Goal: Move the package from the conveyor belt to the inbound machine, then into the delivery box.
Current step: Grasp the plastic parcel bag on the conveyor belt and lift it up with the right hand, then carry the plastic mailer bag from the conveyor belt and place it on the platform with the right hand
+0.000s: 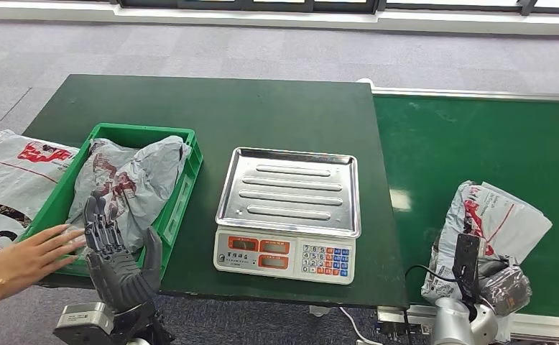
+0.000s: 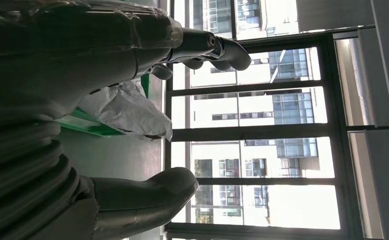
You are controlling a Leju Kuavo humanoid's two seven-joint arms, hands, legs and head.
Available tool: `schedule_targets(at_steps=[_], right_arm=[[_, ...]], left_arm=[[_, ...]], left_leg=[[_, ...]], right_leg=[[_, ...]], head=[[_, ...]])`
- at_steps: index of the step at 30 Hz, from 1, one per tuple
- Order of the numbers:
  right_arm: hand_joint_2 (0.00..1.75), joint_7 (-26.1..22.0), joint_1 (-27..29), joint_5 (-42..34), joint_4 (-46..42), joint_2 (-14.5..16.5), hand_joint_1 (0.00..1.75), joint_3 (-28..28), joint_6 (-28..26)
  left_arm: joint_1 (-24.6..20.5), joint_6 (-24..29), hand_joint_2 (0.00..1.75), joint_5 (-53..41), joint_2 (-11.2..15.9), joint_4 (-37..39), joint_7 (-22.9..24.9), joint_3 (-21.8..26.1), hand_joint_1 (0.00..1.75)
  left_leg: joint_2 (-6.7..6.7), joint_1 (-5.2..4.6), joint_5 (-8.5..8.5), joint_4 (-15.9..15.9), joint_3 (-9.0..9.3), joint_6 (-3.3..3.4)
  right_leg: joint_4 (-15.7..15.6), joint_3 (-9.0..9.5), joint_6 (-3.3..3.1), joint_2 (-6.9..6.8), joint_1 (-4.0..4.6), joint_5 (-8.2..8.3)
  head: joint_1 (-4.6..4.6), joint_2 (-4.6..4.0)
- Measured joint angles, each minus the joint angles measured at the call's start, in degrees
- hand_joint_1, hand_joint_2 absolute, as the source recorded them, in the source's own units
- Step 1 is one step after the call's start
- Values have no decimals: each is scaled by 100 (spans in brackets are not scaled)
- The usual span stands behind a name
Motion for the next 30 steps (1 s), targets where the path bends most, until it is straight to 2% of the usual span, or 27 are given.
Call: schedule_targets(at_steps=[3, 5, 8, 11, 18, 30], right_arm=[[175, -214, 310, -719, -1223, 410, 175, 404, -13], [175, -295, 372, -861, -2216, 672, 175, 797, -25], [175, -312, 383, -954, -3200, 856, 175, 1166, -26], [175, -306, 475, -1021, -3794, 991, 175, 1338, -25], [175, -306, 573, -1027, -4415, 1130, 175, 1506, -25], [175, -304, 648, -1095, -4666, 1172, 175, 1597, -25]], left_arm=[[16, 144, 175, -44, -5, -20, -2, -1, 0], [24, 220, 175, -69, -4, -37, -2, -17, 0], [24, 259, 175, -75, -2, -49, -1, -45, 0], [26, 273, 175, -74, -1, -57, -1, -52, 0], [25, 273, 175, -74, 2, -57, -2, -66, 0], [24, 284, 175, -74, 3, -59, -2, -68, 0]], left_leg=[[-12, -7, 5, -1, -12, -2], [6, -14, 7, -2, -13, -5], [13, -13, 7, -2, -6, -6], [10, -13, 6, -2, -6, -5], [12, -13, 7, -2, -6, -3], [12, -13, 7, -2, -6, -4]], right_leg=[[8, -12, -1, -8, -7, 1], [13, -30, -5, 10, -8, 3], [12, -22, -9, 15, -1, 3], [12, -18, -9, 11, -3, 3], [12, -17, -7, 11, -6, 5], [12, -18, -6, 12, -5, 6]], head=[[1, 0], [-3, 0], [-1, 0], [-2, 1], [-2, -1], [-2, 0]])
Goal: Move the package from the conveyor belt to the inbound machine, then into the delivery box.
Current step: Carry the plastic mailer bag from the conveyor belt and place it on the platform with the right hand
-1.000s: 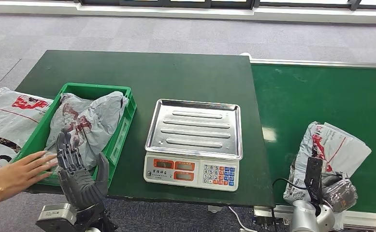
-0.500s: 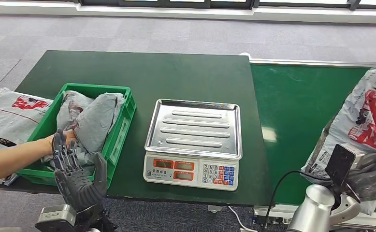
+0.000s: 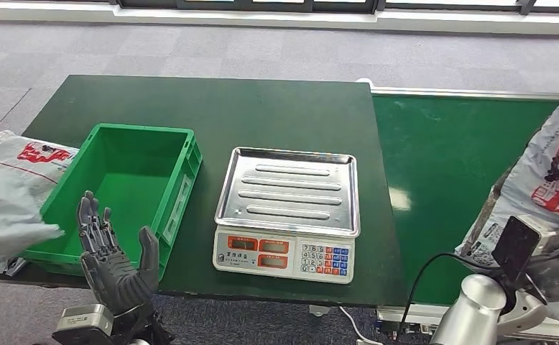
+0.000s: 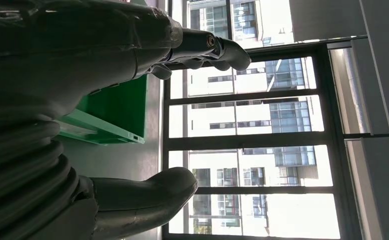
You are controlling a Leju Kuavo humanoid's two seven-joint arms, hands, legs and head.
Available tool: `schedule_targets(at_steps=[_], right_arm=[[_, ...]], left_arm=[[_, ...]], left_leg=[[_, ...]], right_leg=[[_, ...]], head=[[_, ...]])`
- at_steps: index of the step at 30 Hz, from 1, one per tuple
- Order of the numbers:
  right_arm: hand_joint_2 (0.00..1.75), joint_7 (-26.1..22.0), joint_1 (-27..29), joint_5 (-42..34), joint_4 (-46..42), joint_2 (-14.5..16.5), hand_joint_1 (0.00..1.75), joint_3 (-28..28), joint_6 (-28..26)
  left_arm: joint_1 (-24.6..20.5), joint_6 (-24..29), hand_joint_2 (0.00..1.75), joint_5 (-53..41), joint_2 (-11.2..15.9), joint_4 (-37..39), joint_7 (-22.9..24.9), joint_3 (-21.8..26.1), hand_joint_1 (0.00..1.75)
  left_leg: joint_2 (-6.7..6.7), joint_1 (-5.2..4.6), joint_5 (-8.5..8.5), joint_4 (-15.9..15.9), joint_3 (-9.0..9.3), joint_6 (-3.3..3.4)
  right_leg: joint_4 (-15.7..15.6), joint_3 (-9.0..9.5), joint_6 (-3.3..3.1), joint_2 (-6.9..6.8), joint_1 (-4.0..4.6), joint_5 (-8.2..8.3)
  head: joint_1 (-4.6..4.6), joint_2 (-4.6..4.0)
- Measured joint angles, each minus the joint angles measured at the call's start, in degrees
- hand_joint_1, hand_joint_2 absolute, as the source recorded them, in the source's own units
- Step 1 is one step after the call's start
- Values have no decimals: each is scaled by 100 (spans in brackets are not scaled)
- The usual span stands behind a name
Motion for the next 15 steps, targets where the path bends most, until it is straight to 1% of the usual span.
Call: schedule_targets(at_steps=[3, 5, 9, 12, 15], right_arm=[[175, 2, 3, -34, 18, 2, 175, 98, 2], [175, 17, -3, 81, 201, 8, 175, 306, 9], [175, 227, -116, 687, 1262, 15, 175, 1099, 43], [175, 332, -218, 824, 2004, 16, 175, 1687, 66], [175, 452, -300, 908, 2531, 25, 175, 2090, 161]], left_arm=[[-1, 47, 175, 15, 6, -3, 0, -5, 0], [-5, 99, 175, 50, 20, -9, 0, -27, 0], [-18, -31, 175, 71, 37, -12, 0, -69, 0], [-21, -111, 175, 71, 37, -9, 1, -72, 0], [-27, -134, 175, 70, 37, 0, 0, -72, 0]], left_leg=[[0, 0, 0, -1, -5, 0], [3, 0, -1, -3, -13, -2], [20, 1, -6, -7, -14, -11], [0, 1, 18, -7, 1, -9], [-20, 5, 22, -7, -4, -17]], right_leg=[[0, 2, 0, 0, 1, 0], [0, 5, -1, 4, 4, 0], [0, 6, -9, 16, 6, -5], [0, -3, -6, -1, 8, 2], [2, 0, -8, -14, 15, 4]], head=[[0, 1], [1, 1], [1, 1], [0, 1], [1, 0]])
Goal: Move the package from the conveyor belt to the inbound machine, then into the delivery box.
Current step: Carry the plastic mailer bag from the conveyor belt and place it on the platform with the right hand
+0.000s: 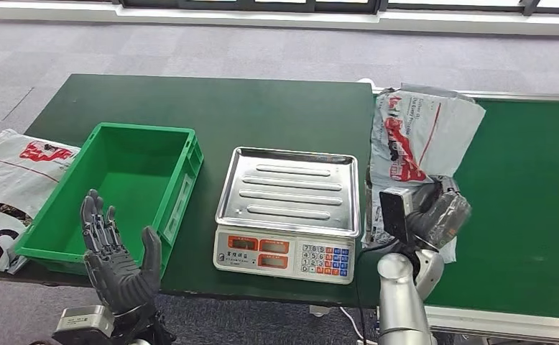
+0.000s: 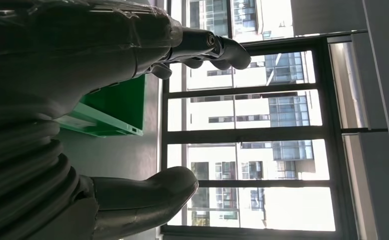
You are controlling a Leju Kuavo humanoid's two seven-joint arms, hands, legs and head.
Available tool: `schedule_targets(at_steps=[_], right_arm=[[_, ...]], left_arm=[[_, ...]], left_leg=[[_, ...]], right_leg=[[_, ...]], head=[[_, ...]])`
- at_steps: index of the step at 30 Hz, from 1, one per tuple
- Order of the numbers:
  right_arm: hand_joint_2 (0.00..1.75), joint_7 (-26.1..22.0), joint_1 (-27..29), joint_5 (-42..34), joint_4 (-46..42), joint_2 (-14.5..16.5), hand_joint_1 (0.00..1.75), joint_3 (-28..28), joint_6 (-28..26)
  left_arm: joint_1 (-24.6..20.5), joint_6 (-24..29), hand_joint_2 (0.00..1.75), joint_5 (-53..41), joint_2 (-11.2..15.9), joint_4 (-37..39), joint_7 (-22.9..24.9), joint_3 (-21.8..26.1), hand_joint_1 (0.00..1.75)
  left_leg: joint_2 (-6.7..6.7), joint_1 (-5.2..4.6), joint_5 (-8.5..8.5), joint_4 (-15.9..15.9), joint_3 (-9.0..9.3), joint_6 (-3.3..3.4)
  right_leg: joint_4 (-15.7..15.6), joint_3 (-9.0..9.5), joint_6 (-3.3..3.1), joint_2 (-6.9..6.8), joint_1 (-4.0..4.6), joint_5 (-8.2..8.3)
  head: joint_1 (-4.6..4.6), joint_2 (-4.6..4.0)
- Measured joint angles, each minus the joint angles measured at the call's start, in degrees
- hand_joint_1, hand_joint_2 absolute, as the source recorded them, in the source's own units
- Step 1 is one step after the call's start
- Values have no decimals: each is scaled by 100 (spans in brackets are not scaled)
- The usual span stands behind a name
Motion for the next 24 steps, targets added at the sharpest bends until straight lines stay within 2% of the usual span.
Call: schedule_targets(at_steps=[7, 16, 18, 22, 24], right_arm=[[175, 164, -191, 47, 1057, 23, 175, 1087, 198], [175, 235, -301, -142, 1479, 36, 175, 1685, 378], [175, 76, -311, -364, 1524, 37, 175, 1755, 677], [175, -377, -307, -1240, 1521, 36, 175, 2009, 1855], [175, -426, -294, -1800, 1427, 27, 175, 2303, 2124]], left_arm=[[-55, -17, 175, 8, 0, 68, 1, -2, 0], [-97, -63, 175, 33, 2, 125, 1, -2, 0], [-112, -115, 175, 33, 2, 141, 2, 0, 0], [-171, -222, 175, 42, 2, 202, 2, 5, 0], [-213, -233, 175, 51, 2, 245, 2, 7, 0]], left_leg=[[11, 2, -3, 0, -2, -4], [12, 1, -3, 0, -2, -4], [13, 1, -3, 0, -2, -4], [14, 1, -3, 0, -2, -4], [15, 1, -3, 0, -2, -4]], right_leg=[[0, -9, -2, 11, 2, -1], [0, -9, -2, 12, 0, 0], [0, -9, -3, 13, 0, 0], [0, -12, -3, 15, 1, 0], [0, -13, -3, 16, 2, 0]], head=[[0, 1], [0, 1], [0, 1], [-1, 1], [-1, 1]])
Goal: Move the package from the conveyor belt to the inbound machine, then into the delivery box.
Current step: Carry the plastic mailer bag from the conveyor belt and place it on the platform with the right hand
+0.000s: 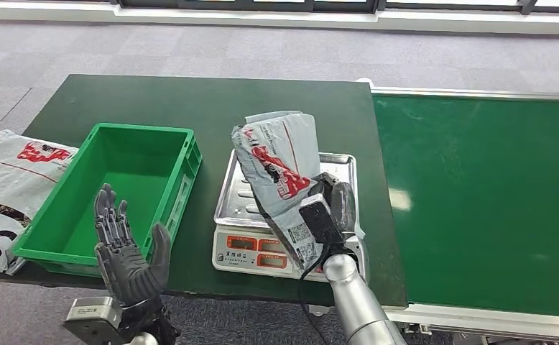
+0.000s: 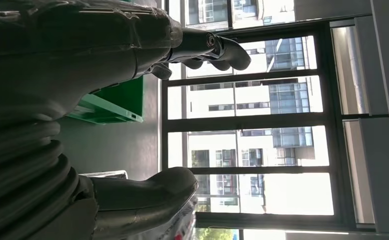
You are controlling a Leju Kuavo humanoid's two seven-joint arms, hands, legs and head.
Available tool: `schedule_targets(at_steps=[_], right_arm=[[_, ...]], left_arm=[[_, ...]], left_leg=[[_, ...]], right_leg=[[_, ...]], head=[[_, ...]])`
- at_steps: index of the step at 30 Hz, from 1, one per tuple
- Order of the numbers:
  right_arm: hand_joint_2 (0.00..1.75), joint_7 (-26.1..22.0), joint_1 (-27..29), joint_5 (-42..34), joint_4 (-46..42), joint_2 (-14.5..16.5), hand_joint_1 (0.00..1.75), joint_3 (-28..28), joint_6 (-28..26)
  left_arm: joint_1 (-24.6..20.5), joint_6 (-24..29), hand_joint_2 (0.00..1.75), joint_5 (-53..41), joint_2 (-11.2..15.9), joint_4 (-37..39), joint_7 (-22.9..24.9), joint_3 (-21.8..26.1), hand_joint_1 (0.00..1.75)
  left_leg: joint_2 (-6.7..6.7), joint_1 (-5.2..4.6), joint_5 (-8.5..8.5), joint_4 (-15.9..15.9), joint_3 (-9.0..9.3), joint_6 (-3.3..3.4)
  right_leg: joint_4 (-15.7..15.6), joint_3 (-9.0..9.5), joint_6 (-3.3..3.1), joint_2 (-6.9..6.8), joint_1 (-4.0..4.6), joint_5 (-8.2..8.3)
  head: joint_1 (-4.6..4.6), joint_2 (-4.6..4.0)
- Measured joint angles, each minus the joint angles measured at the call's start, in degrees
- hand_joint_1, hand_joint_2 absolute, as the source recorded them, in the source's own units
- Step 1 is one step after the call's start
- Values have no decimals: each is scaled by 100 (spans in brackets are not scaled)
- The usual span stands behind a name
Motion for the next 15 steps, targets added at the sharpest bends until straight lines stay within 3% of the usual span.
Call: schedule_targets(at_steps=[6, 15], right_arm=[[175, -22, -113, -754, -43, -8, 175, 712, -605], [175, -22, -228, -792, 61, -7, 175, 912, -691]], left_arm=[[-87, 27, 175, 9, 0, 118, 0, -9, 0], [-106, 30, 175, 9, 0, 201, 0, -13, 0]], left_leg=[[6, 0, 0, 0, 0, 0], [5, 0, 0, 0, -1, 0]], right_leg=[[0, -2, -1, 6, 1, 1], [0, -1, 0, 5, -1, 1]], head=[[1, -1], [0, 0]])
